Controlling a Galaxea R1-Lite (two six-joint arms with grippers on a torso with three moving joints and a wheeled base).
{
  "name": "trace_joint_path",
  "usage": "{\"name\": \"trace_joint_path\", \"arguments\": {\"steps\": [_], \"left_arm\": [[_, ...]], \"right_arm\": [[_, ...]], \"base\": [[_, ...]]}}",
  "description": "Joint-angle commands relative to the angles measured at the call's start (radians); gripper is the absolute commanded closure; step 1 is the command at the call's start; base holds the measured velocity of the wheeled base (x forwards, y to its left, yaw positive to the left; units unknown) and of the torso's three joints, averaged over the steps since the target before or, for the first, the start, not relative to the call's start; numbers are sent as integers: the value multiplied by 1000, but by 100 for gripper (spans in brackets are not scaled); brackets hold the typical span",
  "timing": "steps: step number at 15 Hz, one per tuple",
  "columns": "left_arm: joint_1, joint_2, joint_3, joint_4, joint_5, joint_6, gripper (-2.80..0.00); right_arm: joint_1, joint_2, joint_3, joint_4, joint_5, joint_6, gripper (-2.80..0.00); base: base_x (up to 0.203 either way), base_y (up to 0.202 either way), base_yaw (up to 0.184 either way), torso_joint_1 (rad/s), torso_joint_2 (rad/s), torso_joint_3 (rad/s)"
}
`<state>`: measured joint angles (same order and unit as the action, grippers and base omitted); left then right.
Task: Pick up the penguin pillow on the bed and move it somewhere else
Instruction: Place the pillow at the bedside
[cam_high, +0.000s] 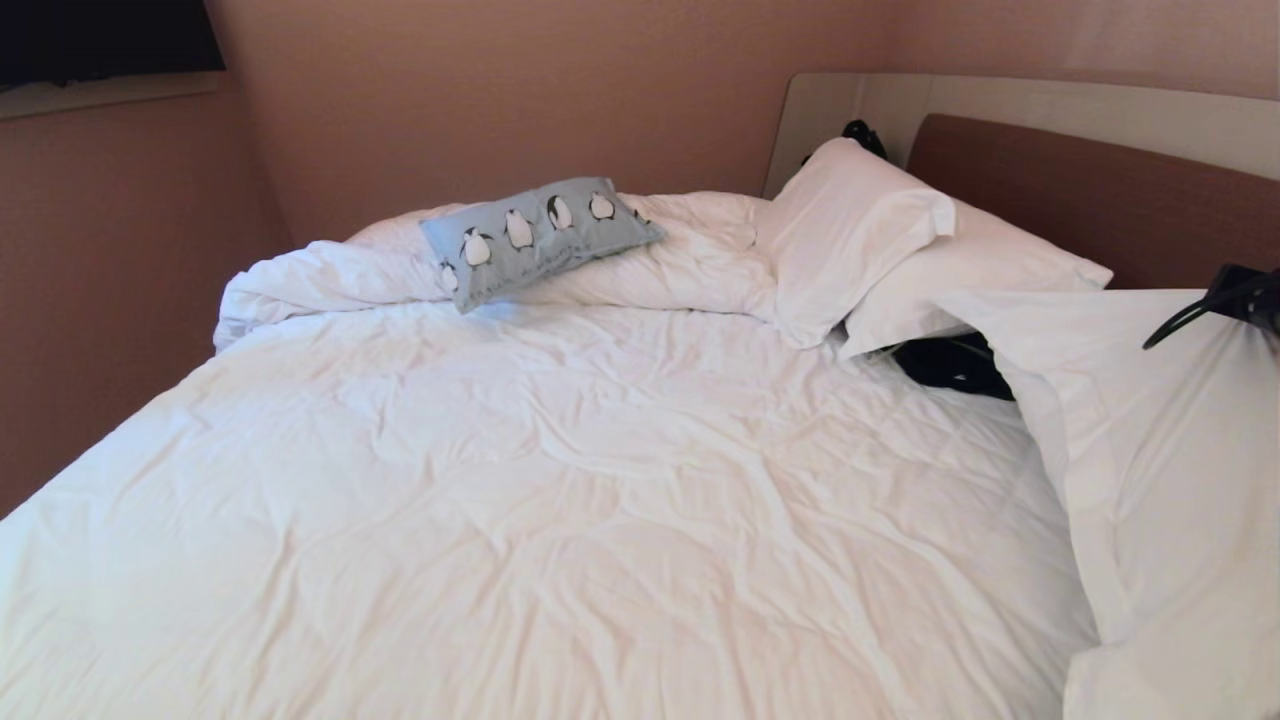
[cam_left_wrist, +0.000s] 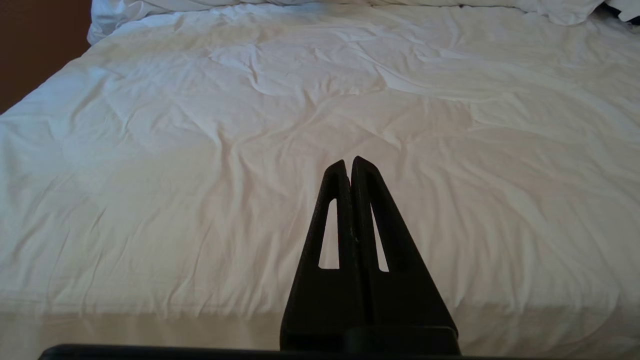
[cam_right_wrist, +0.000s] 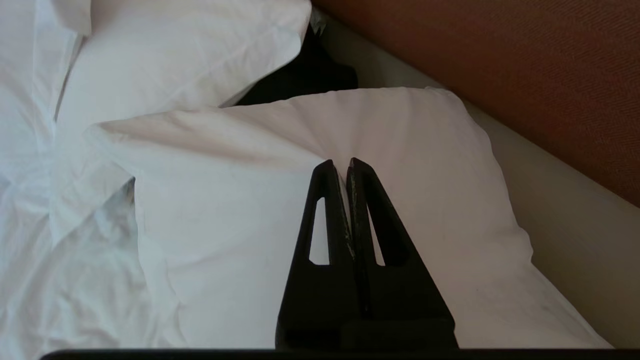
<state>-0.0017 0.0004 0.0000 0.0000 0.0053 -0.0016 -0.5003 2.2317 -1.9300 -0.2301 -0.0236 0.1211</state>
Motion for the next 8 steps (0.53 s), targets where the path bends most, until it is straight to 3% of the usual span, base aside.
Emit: {"name": "trace_joint_path", "arguments": {"steps": [1, 8], "left_arm": [[0, 0, 2, 0, 1, 0, 0], [0, 0, 0, 0, 1, 0, 0]], "right_arm": [[5, -7, 0, -25, -53, 23, 0], [15, 37, -1, -154, -48, 53, 0]], "base": [[0, 0, 0, 0, 0, 0], [0, 0, 0, 0, 0, 0]]}}
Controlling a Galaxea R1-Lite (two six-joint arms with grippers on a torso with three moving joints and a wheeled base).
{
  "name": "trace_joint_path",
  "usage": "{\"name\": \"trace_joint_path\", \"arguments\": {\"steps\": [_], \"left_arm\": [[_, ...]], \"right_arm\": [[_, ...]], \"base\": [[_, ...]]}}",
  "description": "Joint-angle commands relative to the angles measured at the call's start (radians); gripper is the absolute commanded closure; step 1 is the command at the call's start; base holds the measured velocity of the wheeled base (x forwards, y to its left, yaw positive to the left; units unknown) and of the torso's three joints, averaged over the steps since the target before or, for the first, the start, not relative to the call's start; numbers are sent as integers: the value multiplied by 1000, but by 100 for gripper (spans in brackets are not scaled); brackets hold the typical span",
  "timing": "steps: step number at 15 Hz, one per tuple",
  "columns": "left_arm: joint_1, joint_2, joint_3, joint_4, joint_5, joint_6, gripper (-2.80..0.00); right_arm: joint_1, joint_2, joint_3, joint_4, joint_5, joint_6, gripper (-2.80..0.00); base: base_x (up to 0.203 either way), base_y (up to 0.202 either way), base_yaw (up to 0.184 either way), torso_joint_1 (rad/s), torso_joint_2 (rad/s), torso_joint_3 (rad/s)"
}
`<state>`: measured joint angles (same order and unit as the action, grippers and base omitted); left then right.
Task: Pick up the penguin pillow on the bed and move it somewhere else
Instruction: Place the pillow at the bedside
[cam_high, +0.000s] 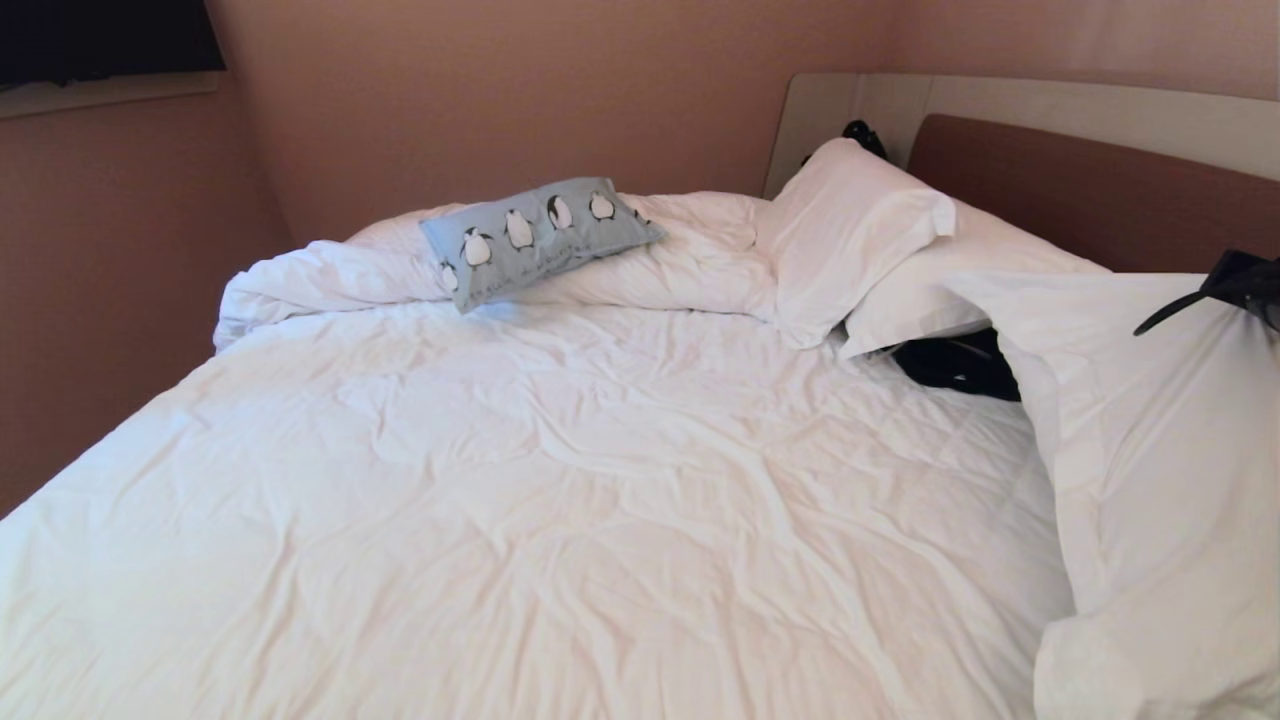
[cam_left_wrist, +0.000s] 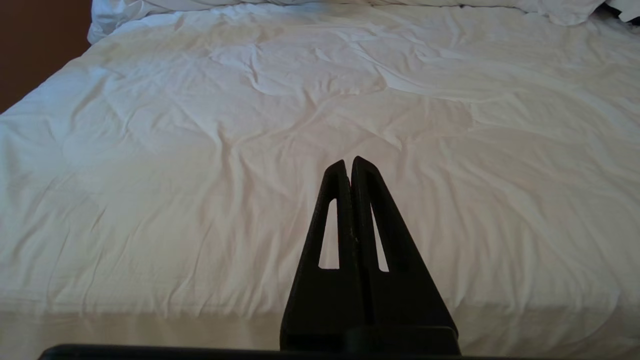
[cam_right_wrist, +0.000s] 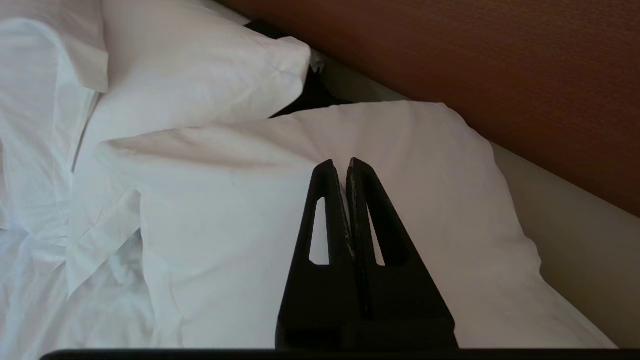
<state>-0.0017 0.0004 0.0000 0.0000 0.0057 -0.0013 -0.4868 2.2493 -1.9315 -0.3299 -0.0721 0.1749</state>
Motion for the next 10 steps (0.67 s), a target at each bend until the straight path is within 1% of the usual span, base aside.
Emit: {"name": "trace_joint_path", "arguments": {"steps": [1, 5, 6, 9, 10], "left_arm": [[0, 0, 2, 0, 0, 0, 0], [0, 0, 1, 0, 0, -1, 0], [0, 0, 1, 0, 0, 0, 0], [0, 0, 2, 0, 0, 0, 0], [0, 0, 1, 0, 0, 0, 0]], "right_arm": [[5, 27, 0, -73, 1, -3, 0], [5, 76, 1, -158, 16, -17, 0], [8, 95, 1, -162, 21, -37, 0], [18, 165, 1, -169, 14, -153, 0], [20, 181, 2, -186, 11, -170, 0]], "base": [[0, 0, 0, 0, 0, 0], [0, 0, 0, 0, 0, 0], [0, 0, 0, 0, 0, 0], [0, 0, 0, 0, 0, 0], [0, 0, 0, 0, 0, 0]]}}
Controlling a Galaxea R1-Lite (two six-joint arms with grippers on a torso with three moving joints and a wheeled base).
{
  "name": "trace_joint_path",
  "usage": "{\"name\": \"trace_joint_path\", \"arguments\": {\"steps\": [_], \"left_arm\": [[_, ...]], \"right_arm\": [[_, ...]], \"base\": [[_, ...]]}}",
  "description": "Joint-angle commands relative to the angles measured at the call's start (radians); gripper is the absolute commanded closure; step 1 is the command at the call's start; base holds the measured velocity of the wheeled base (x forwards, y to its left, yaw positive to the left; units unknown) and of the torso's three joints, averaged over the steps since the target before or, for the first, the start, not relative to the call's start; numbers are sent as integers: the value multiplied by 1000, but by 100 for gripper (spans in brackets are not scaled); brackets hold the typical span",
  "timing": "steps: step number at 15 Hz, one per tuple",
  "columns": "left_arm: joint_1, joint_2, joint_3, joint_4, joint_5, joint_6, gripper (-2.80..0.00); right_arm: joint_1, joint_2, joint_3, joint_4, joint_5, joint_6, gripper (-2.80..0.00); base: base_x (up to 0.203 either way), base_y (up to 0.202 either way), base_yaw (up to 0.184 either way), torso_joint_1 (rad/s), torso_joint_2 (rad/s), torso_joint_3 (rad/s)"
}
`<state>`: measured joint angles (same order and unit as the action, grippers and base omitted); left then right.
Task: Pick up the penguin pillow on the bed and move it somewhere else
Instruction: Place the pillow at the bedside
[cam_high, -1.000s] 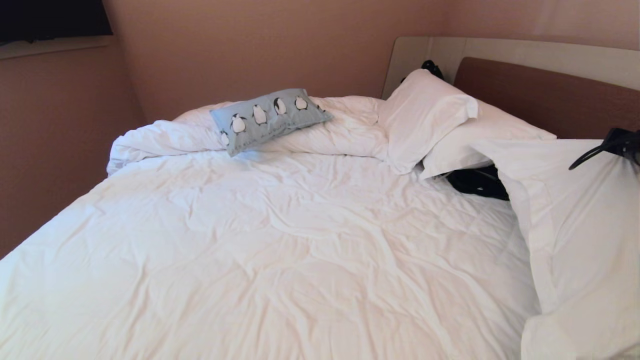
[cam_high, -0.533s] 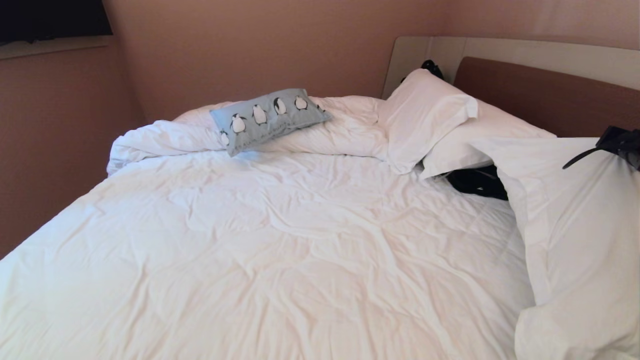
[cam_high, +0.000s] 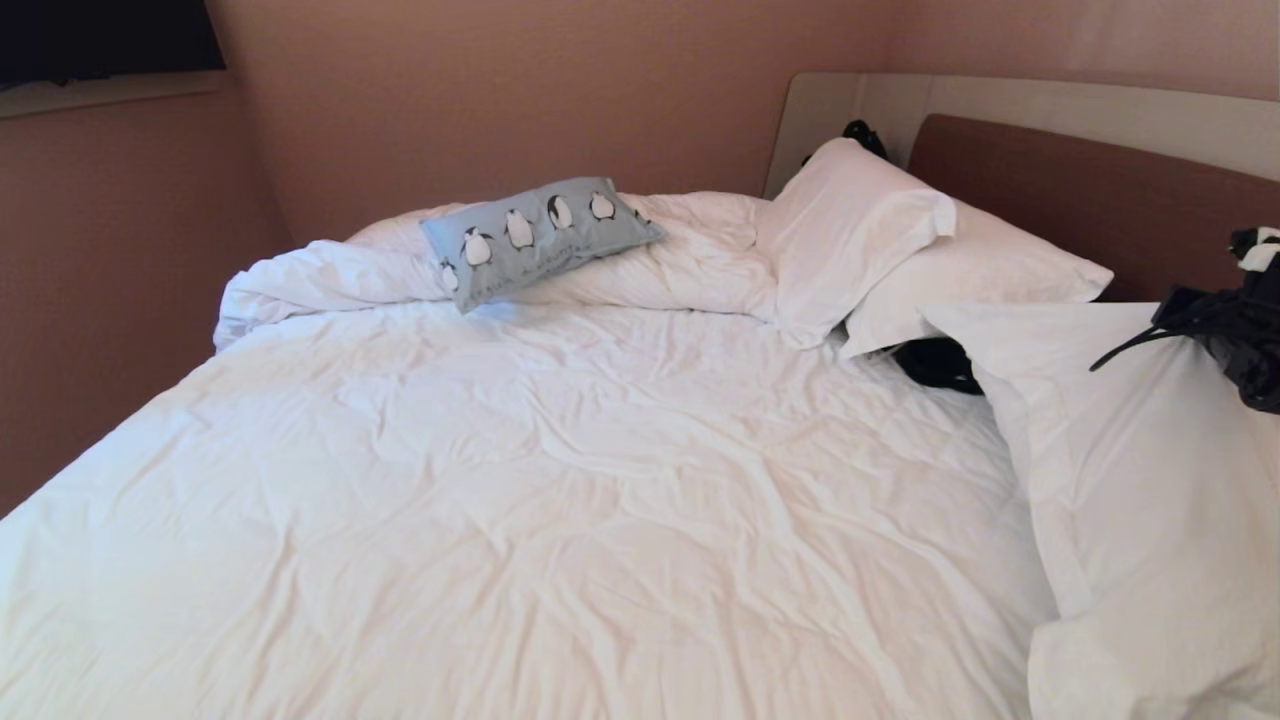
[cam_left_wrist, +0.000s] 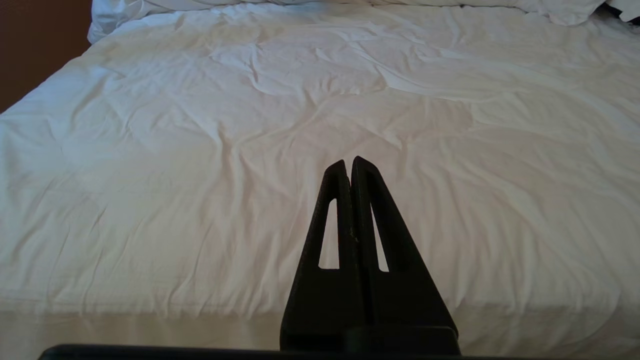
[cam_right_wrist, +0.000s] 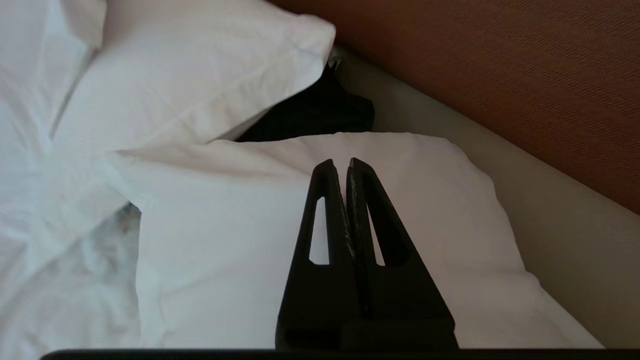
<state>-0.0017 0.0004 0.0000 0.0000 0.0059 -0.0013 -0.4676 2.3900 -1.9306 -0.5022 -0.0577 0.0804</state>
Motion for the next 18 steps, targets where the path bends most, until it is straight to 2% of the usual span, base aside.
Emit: {"name": "trace_joint_path", "arguments": {"steps": [1, 4, 7, 9, 15, 18], "left_arm": [[0, 0, 1, 0, 0, 0, 0], [0, 0, 0, 0, 0, 0, 0], [0, 0, 0, 0, 0, 0, 0], [0, 0, 1, 0, 0, 0, 0], [0, 0, 2, 0, 0, 0, 0], [0, 1, 1, 0, 0, 0, 0]], "right_arm": [[3, 53, 1, -24, -6, -90, 0], [7, 58, 2, -21, -35, -123, 0], [19, 60, 5, -18, -163, -205, 0], [21, 74, 7, -30, -171, -229, 0], [21, 38, 29, -43, -169, -229, 0], [21, -54, 124, -65, -147, -224, 0]], "base": [[0, 0, 0, 0, 0, 0], [0, 0, 0, 0, 0, 0], [0, 0, 0, 0, 0, 0], [0, 0, 0, 0, 0, 0], [0, 0, 0, 0, 0, 0], [0, 0, 0, 0, 0, 0]]}}
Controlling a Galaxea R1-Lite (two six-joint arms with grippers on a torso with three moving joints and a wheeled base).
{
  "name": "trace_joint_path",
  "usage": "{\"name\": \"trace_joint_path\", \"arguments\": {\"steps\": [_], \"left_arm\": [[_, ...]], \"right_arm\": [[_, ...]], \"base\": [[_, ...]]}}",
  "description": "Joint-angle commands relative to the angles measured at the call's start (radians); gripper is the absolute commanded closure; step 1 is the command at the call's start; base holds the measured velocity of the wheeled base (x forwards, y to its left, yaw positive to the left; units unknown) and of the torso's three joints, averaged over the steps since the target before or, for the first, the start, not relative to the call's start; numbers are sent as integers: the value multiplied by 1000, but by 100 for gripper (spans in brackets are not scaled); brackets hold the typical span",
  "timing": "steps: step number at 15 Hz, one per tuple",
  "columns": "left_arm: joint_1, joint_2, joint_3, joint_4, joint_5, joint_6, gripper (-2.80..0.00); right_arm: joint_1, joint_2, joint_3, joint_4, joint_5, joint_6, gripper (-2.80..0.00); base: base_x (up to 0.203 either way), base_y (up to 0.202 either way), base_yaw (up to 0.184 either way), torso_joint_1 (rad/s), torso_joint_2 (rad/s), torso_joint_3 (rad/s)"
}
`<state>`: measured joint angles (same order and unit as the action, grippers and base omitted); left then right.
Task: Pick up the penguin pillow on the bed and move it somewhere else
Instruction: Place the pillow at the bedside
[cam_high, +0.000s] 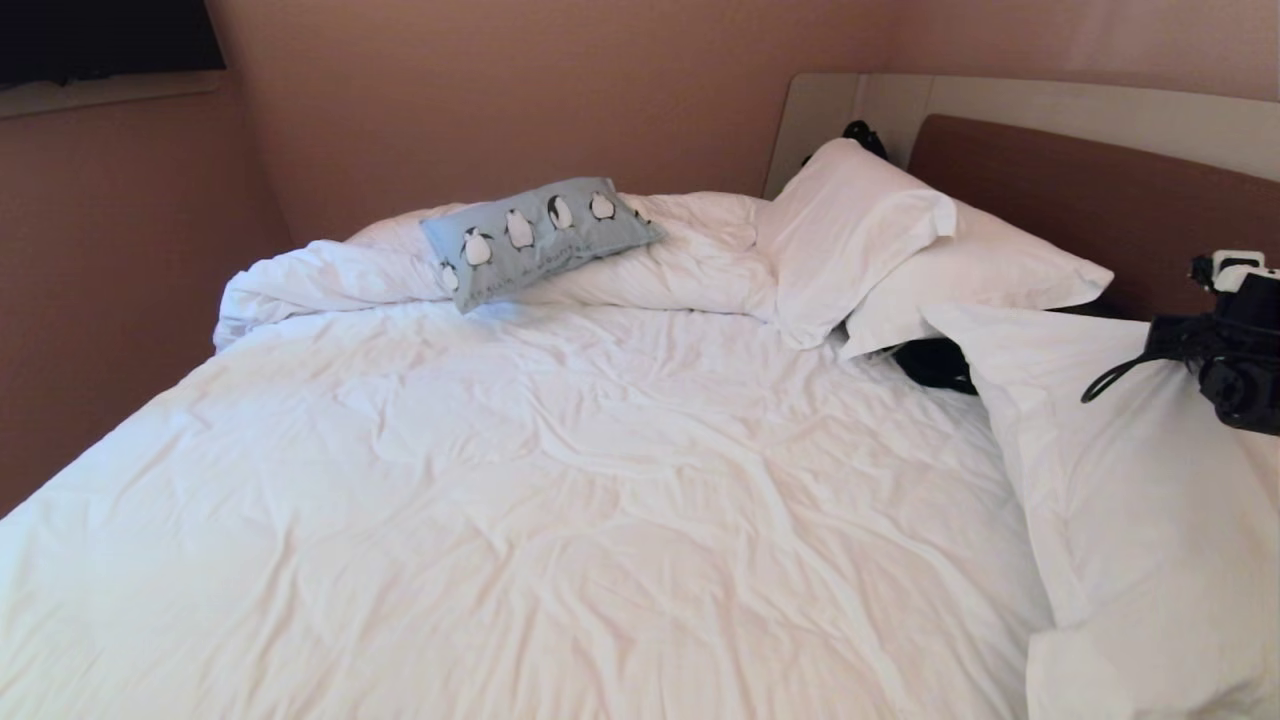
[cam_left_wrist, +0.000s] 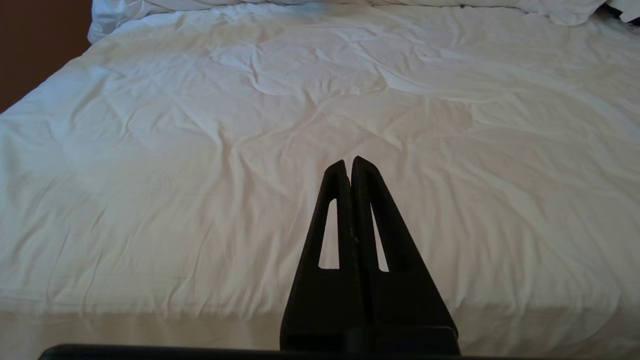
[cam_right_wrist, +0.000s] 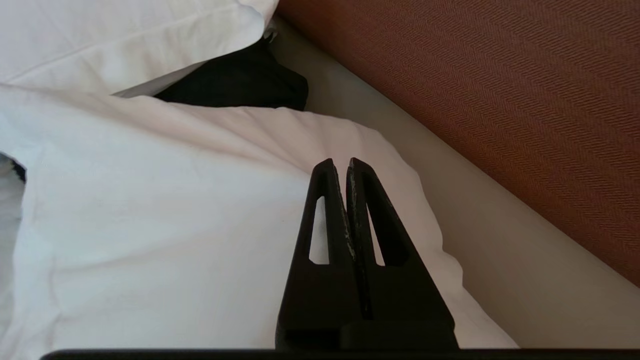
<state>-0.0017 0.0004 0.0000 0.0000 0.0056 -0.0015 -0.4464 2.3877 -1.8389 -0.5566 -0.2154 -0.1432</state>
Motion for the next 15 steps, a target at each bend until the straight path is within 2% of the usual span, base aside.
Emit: {"name": "trace_joint_path", "arguments": {"steps": [1, 3, 7, 8, 15], "left_arm": [[0, 0, 0, 0, 1, 0, 0], [0, 0, 1, 0, 1, 0, 0], [0, 0, 1, 0, 1, -1, 0], [0, 0, 0, 0, 1, 0, 0], [0, 0, 1, 0, 1, 0, 0]], "right_arm": [[0, -85, 74, -13, 42, 1, 0], [0, -122, 118, -11, 97, 1, 0], [0, -101, 112, -7, 94, -6, 0], [-2, -101, 112, -5, 97, -6, -280], [-2, -134, 117, 14, 97, -6, -280]], "base": [[0, 0, 0, 0, 0, 0], [0, 0, 0, 0, 0, 0], [0, 0, 0, 0, 0, 0], [0, 0, 0, 0, 0, 0], [0, 0, 0, 0, 0, 0]]}}
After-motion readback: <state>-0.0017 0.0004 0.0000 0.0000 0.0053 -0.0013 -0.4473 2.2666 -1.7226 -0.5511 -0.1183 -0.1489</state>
